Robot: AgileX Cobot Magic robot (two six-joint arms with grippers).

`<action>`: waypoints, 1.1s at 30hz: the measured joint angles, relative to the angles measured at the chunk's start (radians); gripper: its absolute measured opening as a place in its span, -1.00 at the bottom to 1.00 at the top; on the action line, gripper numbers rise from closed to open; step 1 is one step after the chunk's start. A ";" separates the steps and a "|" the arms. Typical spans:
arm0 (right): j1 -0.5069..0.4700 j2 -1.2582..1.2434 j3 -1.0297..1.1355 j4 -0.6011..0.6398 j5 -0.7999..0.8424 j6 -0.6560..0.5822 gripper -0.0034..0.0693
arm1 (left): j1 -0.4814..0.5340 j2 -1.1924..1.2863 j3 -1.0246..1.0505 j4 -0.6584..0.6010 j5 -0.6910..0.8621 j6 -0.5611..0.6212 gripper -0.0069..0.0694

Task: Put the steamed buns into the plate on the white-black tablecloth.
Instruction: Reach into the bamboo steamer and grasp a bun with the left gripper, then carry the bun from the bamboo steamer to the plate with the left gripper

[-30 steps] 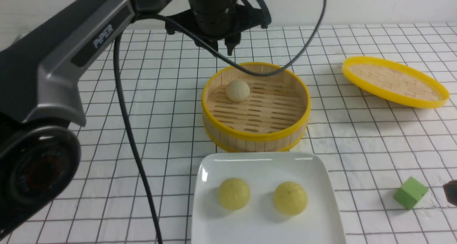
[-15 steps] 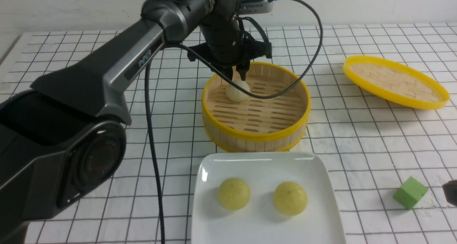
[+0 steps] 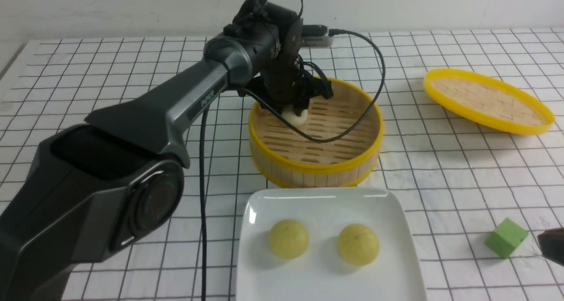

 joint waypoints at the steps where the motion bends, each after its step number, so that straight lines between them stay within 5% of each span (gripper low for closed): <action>1: 0.000 0.000 0.000 0.001 -0.001 0.001 -0.79 | -0.001 -0.008 -0.002 -0.003 0.009 -0.002 -0.54; 4: 0.000 -0.009 -0.001 0.002 0.001 0.001 -0.79 | -0.003 -0.048 -0.003 -0.027 0.056 0.018 -0.73; 14: 0.000 -0.131 -0.124 -0.109 0.107 0.001 -0.79 | -0.015 -0.468 0.033 -0.100 0.240 0.192 -0.75; 22: 0.000 -0.193 -0.127 -0.159 0.234 0.001 -0.77 | -0.111 -0.804 0.625 -0.337 0.229 0.282 -0.75; 27: 0.000 -0.196 -0.127 -0.159 0.262 0.001 -0.75 | -0.336 -0.821 1.002 -0.381 -0.056 0.268 -0.72; 33: 0.000 -0.196 -0.127 -0.114 0.262 0.001 -0.75 | -0.393 -0.779 1.130 -0.365 -0.253 0.142 -0.54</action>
